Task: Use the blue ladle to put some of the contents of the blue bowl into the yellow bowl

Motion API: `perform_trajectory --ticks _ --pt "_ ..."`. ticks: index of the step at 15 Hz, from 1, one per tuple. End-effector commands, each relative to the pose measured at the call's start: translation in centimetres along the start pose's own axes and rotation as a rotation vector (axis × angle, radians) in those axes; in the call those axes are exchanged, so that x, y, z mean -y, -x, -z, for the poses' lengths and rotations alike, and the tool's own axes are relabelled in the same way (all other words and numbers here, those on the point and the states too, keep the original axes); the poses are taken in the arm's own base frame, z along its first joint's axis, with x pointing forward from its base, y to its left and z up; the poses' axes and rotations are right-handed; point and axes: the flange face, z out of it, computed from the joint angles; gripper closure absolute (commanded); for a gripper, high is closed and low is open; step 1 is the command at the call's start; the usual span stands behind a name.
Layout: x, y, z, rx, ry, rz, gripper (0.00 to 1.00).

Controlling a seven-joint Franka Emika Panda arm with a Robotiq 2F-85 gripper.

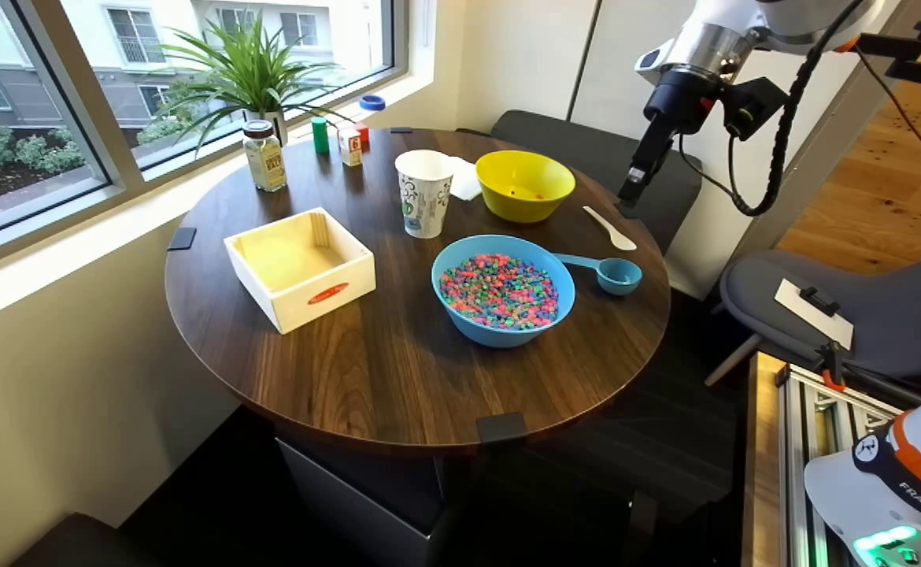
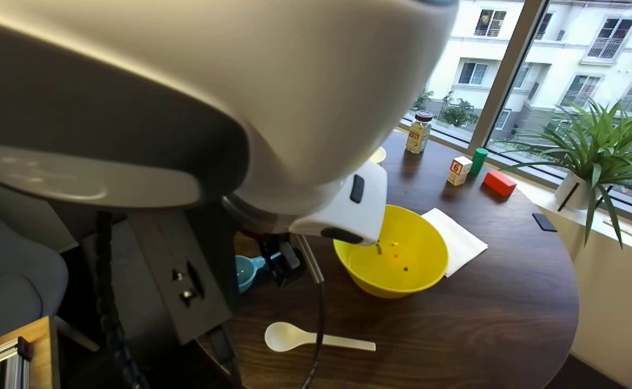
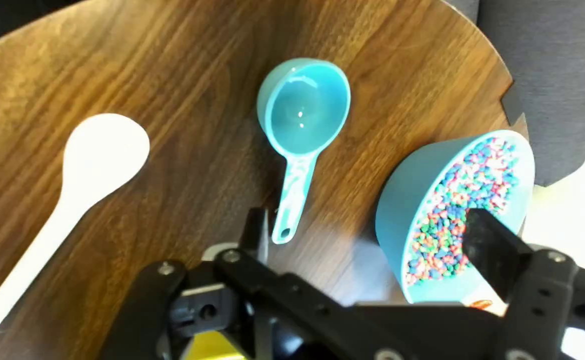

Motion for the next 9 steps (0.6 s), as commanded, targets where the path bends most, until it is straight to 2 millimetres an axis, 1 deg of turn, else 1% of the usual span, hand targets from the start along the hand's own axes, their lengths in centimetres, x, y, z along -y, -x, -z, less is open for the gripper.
perform_trajectory --ticks 1,6,9 --pt "-1.2 -2.6 -2.1 -0.001 -0.091 -0.012 0.0" --pt "-2.4 -4.6 -5.1 0.04 -0.163 -0.07 0.0" --pt "-2.8 -5.1 -6.0 0.081 -0.177 -0.107 0.0"
